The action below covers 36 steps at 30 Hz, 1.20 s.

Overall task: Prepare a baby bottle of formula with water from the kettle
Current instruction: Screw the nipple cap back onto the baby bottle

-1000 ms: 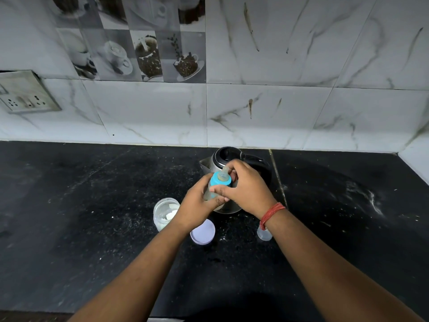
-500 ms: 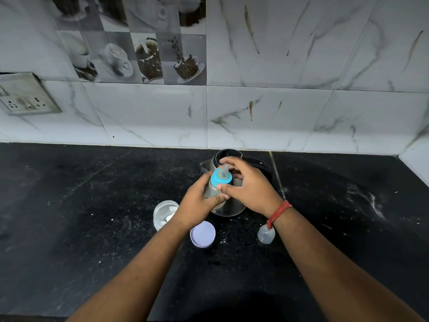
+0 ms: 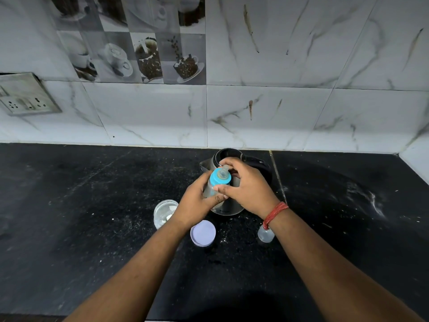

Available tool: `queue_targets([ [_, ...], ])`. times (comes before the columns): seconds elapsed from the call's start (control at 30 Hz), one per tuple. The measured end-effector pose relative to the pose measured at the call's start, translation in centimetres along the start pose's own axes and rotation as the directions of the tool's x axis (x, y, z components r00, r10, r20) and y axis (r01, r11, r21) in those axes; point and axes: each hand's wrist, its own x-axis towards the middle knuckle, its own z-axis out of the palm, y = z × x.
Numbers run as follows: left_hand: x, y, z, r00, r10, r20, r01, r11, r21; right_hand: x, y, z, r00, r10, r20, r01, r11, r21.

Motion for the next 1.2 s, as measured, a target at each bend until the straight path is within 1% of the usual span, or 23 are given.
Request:
queue_targets([
  [0.2, -0.3, 0.3, 0.6, 1.000, 0.011, -0.008, -0.011, 1.000, -0.023, -0.3, -0.6, 1.1, 0.987, -0.082, -0.137, 0.066, 0.991, -0.120],
  [0.33, -0.3, 0.0, 0.5, 1.000, -0.006, 0.004, 0.006, 0.999, -0.038, -0.3, -0.7, 0.9, 0.995, -0.034, -0.098, 0.012, 0.977, -0.211],
  [0.4, -0.2, 0.0, 0.4, 1.000, -0.009, -0.007, 0.009, 0.998, -0.058, -0.3, -0.5, 0.4, 0.999, -0.003, -0.039, -0.003, 0.989, -0.150],
  [0.5, -0.1, 0.1, 0.1, 1.000, 0.006, -0.016, -0.007, 0.999, -0.054, -0.2, -0.2, -0.8, 0.996, 0.000, 0.085, -0.006, 0.998, 0.068],
  [0.53, -0.1, 0.1, 0.1, 1.000, 0.008, -0.015, -0.008, 0.999, -0.051, -0.1, 0.0, -1.0, 0.995, -0.007, 0.103, -0.003, 0.995, 0.099],
  [0.63, 0.0, 0.2, 0.1, 1.000, 0.014, -0.008, -0.015, 0.999, -0.045, -0.1, 0.1, -1.3, 0.997, -0.004, 0.078, -0.002, 0.997, 0.074],
  [0.77, 0.0, 0.6, 0.4, 0.999, 0.035, -0.021, -0.035, 0.999, -0.005, -0.2, -0.7, -0.7, 0.999, -0.022, -0.044, 0.022, 1.000, 0.008],
  [0.83, 0.0, 0.7, 0.6, 0.998, 0.046, -0.033, -0.046, 0.999, 0.015, -0.1, -0.9, -0.2, 0.996, -0.049, -0.077, 0.045, 0.998, -0.052],
  [0.9, 0.1, 0.6, 0.6, 0.998, 0.047, -0.034, -0.046, 0.999, 0.023, 0.0, -1.0, -0.2, 0.996, -0.070, -0.062, 0.065, 0.995, -0.080],
  [1.0, 0.2, 0.5, 0.4, 0.998, 0.045, -0.038, -0.044, 0.999, 0.019, 0.1, -1.1, -0.9, 0.995, -0.097, -0.022, 0.096, 0.994, -0.047],
  [1.13, 0.4, 0.5, 0.0, 0.999, 0.047, -0.026, -0.046, 0.999, 0.026, 0.3, -1.2, -1.7, 0.999, -0.037, 0.020, 0.037, 0.999, 0.002],
  [1.2, 0.5, 0.3, 0.0, 0.999, 0.045, -0.029, -0.044, 0.998, 0.036, 0.4, -1.2, -1.6, 0.998, -0.028, 0.049, 0.028, 1.000, -0.002],
])
